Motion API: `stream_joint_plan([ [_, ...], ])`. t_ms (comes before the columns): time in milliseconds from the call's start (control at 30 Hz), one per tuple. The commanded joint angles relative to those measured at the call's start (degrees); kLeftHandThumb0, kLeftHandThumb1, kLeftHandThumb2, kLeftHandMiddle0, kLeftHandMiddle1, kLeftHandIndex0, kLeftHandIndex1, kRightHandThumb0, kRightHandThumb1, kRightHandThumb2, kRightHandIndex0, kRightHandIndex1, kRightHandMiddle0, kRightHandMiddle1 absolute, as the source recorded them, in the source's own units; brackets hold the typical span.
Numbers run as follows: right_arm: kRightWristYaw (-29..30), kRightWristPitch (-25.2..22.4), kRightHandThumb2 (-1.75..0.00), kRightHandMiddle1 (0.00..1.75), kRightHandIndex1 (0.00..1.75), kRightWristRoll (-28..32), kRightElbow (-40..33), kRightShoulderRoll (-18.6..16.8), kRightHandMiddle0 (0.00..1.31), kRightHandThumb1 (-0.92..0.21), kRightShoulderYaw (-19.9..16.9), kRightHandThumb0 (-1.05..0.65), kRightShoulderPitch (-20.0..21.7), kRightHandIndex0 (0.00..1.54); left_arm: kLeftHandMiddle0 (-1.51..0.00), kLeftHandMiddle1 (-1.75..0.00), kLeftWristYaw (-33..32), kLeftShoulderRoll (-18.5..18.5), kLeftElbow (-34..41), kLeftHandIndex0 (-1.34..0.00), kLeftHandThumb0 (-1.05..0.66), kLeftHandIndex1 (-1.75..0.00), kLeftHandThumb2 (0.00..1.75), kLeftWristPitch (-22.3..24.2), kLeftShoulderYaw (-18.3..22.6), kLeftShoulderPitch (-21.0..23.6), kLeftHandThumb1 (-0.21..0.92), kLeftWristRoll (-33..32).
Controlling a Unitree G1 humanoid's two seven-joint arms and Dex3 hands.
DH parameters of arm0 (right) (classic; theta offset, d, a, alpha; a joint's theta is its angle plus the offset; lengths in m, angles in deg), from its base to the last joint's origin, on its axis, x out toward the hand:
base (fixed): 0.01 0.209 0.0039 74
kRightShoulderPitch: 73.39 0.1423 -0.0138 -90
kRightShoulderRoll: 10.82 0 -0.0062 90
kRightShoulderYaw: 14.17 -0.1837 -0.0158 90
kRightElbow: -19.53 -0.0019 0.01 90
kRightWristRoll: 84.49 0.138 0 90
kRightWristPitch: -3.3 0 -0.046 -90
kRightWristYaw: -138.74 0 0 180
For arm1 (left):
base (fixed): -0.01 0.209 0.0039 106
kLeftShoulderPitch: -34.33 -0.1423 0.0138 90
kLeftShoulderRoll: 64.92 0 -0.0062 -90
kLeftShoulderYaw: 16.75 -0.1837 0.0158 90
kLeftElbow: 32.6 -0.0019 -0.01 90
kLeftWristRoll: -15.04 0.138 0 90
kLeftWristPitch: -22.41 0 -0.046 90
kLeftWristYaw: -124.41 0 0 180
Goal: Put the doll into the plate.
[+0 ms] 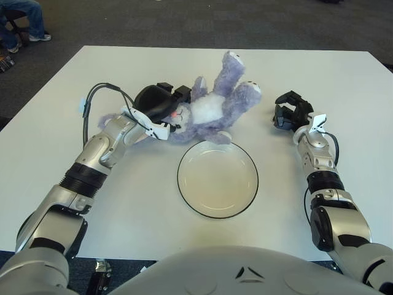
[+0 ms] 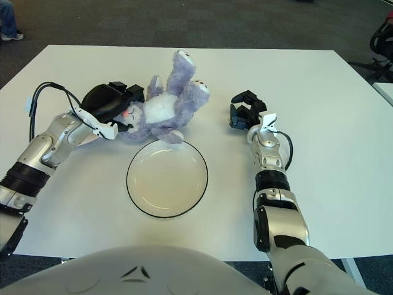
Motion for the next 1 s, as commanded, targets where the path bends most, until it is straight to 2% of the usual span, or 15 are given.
stream_joint_plan([
  [0, -0.4, -2.8, -1.33, 1.57, 1.75, -0.2, 3.1, -0.3, 0.53, -0.26, 0.2, -0.01, -2.6, 0.65, -0.91, -1.75, -1.4, -0.1, 0.1, -0.69, 0.0, -1.67, 1.73, -0.5, 1.6, 0.5, -0.06, -0.7],
  [633, -1.0, -2.2, -1.31, 1.55, 1.75, 0.2, 4.8, -0.1, 0.53, -0.27, -0.1, -0.01, -1.9, 0.65, -0.91, -1.75, -2.9, -0.2, 0.1, -0.69, 0.0, -1.64, 1.71, -0.8, 2.9, 1.4, -0.05, 0.6],
  [733, -1.1, -2.3, -1.31, 1.57, 1.75, 0.3, 4.8, -0.1, 0.51, -0.28, -0.1, -0.01, -1.9, 0.64, -0.7, -1.75, -4.0, -0.2, 0.1, -0.62, 0.0, -1.71, 1.56, -1.0, 3.1, 1.5, 0.1, 1.2],
  [833, -1.1, -2.3, -1.32, 1.59, 1.75, 0.2, 4.9, -0.1, 0.5, -0.28, -0.1, -0.01, -1.8, 0.64, -0.62, -1.75, -4.9, -0.1, -0.1, -0.59, 0.0, -1.74, 1.49, -1.2, 3.1, 1.6, 0.17, 1.9],
  [900, -1.2, -2.3, -1.33, 1.61, 1.75, 0.2, 5.1, 0.0, 0.49, -0.28, -0.1, -0.01, -1.8, 0.64, -0.61, -1.75, -5.6, 0.0, -0.3, -0.58, 0.0, -1.74, 1.48, -1.3, 3.2, 1.7, 0.18, 2.1],
  [967, -1.3, -2.3, -1.33, 1.63, 1.75, 0.1, 5.1, 0.0, 0.48, -0.28, 0.0, -0.01, -1.8, 0.64, -0.73, -1.75, -6.5, 0.0, -0.3, -0.63, -0.01, -1.65, 1.53, -1.5, 3.4, 1.7, 0.11, 2.1],
])
